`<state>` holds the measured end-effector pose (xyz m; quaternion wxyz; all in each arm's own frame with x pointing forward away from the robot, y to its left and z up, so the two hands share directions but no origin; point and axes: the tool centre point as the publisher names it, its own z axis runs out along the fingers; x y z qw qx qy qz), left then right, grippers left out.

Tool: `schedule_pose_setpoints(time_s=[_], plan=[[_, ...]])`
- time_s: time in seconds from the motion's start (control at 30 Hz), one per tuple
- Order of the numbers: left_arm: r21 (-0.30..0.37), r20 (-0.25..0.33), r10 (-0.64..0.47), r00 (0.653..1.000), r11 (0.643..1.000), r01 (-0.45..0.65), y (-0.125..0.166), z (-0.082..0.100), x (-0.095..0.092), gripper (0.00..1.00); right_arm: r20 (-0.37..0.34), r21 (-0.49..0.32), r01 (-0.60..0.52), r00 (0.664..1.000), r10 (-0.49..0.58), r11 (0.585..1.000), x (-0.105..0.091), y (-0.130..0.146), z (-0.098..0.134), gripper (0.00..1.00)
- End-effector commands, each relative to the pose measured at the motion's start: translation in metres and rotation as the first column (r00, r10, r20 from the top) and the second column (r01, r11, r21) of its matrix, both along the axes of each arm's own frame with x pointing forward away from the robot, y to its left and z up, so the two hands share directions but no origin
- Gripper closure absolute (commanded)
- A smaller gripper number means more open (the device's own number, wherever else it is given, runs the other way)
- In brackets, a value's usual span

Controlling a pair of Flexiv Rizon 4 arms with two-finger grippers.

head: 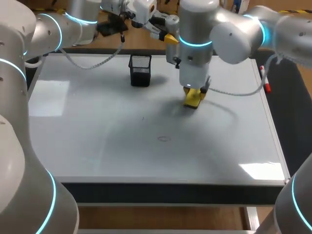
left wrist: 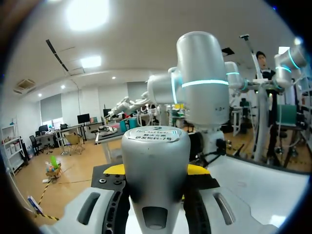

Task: Pick up the inspection probe, press it on each red-marked spot on the whiteboard one by one, put down the probe, pick up the eraser, and wipe off all the red marks.

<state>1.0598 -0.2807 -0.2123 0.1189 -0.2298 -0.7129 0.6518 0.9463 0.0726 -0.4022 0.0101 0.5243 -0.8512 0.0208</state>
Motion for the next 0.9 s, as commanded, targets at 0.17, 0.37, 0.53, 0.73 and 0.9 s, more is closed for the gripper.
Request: schedule_pose_setpoints(time_s=[0.17, 0.37, 0.53, 0.73, 0.9], plan=[[0.042, -0.027, -0.305, 0.952, 0.951, 0.306, -0.001, -0.002, 0.008, 1.00, 0.030, 0.015, 0.096, 0.995, -0.096, 0.995, -0.014, -0.058, 0.024, 1.00], [0.042, -0.027, -0.305, 0.952, 0.951, 0.306, -0.001, -0.002, 0.008, 1.00, 0.019, 0.019, 0.185, 0.983, -0.185, 0.983, -0.021, -0.091, 0.023, 1.00], [0.042, -0.027, -0.305, 0.952, 0.951, 0.306, -0.001, -0.002, 0.008, 1.00, 0.007, 0.004, 0.238, 0.971, -0.238, 0.971, -0.027, -0.110, 0.019, 1.00], [0.042, -0.027, -0.305, 0.952, 0.951, 0.306, -0.001, -0.002, 0.008, 1.00, -0.003, 0.003, 0.276, 0.961, -0.276, 0.961, -0.031, -0.120, 0.014, 1.00], [0.042, -0.027, -0.305, 0.952, 0.951, 0.306, -0.001, -0.002, 0.008, 1.00, 0.013, 0.007, 0.303, 0.953, -0.303, 0.953, -0.033, -0.122, 0.016, 1.00]])
